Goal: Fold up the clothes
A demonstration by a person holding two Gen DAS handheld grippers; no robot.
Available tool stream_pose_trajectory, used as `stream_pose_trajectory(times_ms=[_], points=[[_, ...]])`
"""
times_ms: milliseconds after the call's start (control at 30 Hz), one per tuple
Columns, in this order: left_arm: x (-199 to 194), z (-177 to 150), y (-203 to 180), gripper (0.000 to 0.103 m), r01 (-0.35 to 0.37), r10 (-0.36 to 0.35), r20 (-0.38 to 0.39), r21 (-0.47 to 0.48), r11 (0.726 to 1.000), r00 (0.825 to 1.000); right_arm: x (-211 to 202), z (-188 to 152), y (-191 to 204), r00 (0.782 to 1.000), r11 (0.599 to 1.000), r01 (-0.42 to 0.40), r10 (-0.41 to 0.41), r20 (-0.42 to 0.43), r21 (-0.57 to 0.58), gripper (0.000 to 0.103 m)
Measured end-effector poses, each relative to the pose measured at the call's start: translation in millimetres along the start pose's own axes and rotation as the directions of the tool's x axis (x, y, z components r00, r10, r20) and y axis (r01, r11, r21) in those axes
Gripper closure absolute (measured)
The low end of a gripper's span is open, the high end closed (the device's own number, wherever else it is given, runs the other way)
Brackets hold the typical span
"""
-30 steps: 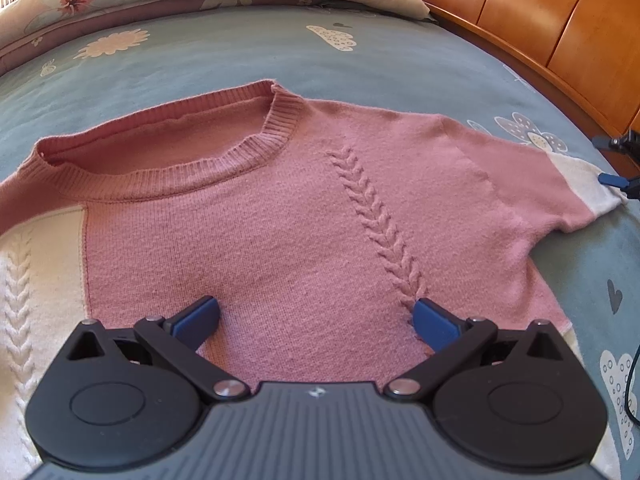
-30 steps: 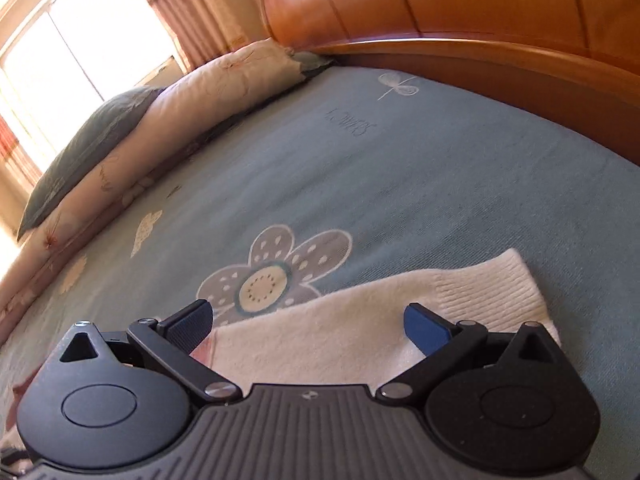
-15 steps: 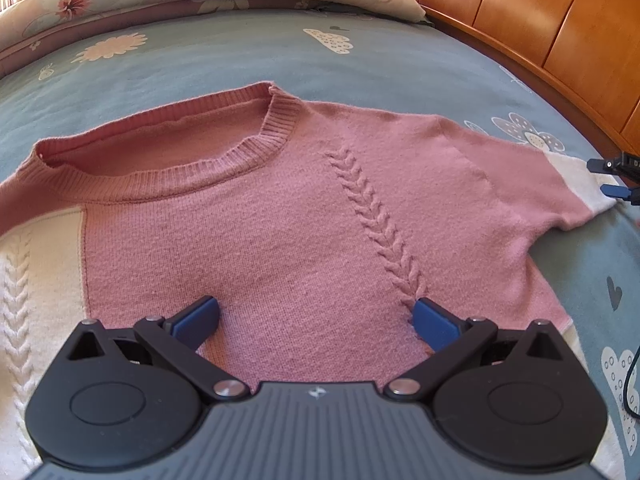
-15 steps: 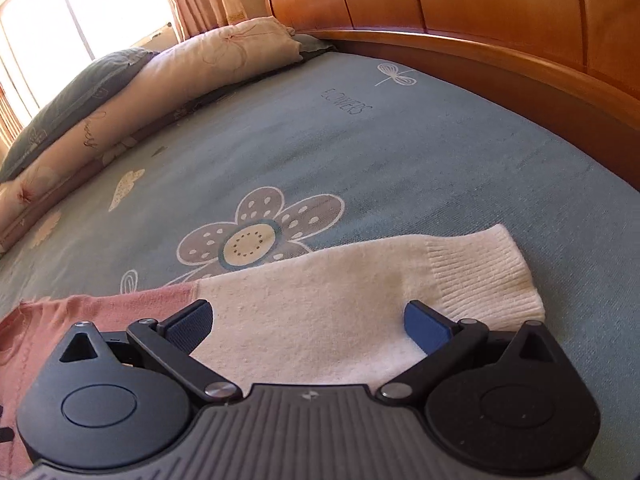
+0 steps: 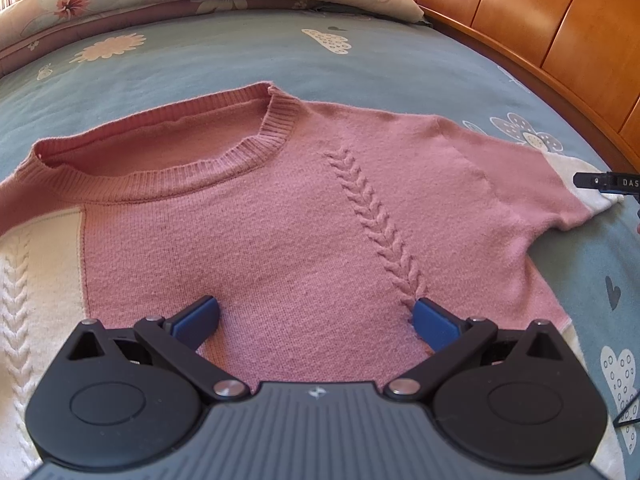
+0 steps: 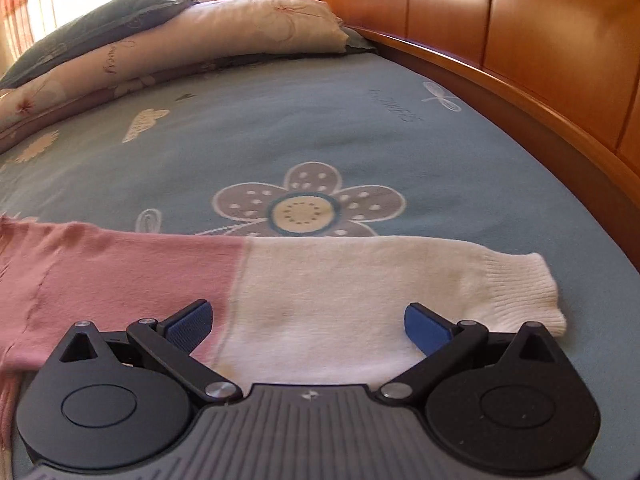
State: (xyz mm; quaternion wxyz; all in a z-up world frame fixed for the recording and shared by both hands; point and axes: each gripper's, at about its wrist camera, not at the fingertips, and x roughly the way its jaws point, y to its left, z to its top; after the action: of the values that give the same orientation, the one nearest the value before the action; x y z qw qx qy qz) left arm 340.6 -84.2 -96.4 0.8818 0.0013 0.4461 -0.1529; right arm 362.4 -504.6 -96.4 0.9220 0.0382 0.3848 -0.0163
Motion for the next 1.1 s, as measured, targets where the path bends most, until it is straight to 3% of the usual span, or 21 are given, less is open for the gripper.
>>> stream_pose_trajectory(times_ms=[267, 433, 500, 567, 733, 867, 967, 1100], points=[[0, 0, 0, 0.001, -0.002, 0.002, 0.0, 0.001, 1.0, 1.0, 3, -9, 34, 0.998, 0.993, 0.039, -0.043, -0.04, -0.11, 0.0], [0, -1, 0, 0.001, -0.004, 0.004, 0.009, 0.005, 1.0, 1.0, -11, -3, 58, 1.0, 0.986, -0.018, 0.019, 0.005, -0.167, 0.0], [0, -1, 0, 0.001, -0.004, 0.004, 0.008, 0.006, 1.0, 1.0, -3, -6, 70, 1.0, 0.978, -0.02, 0.015, -0.027, -0.208, 0.0], [0, 0, 0, 0.001, -0.003, 0.003, 0.005, 0.007, 1.0, 1.0, 8, -12, 74, 0.996, 0.977, -0.015, -0.003, -0.088, -0.211, 0.0], [0, -1, 0, 0.001, -0.001, 0.001, 0.012, 0.011, 1.0, 1.0, -7, -4, 78, 0.998, 0.989, -0.061, 0.057, -0.031, -0.133, 0.0], [0, -2, -1, 0.001, -0.002, 0.002, 0.015, 0.011, 1.0, 1.0, -6, -4, 103, 0.993, 0.975, -0.115, 0.109, -0.043, -0.19, 0.0], [0, -1, -1, 0.001, -0.004, 0.004, 0.013, 0.012, 1.0, 1.0, 6, -17, 116, 0.99, 0.962, -0.118, 0.096, -0.1, -0.245, 0.0], [1, 2, -4, 0.001, -0.018, 0.018, 0.0, 0.027, 0.999, 1.0, -8, -15, 108, 0.992, 0.976, -0.112, 0.099, -0.079, -0.187, 0.0]])
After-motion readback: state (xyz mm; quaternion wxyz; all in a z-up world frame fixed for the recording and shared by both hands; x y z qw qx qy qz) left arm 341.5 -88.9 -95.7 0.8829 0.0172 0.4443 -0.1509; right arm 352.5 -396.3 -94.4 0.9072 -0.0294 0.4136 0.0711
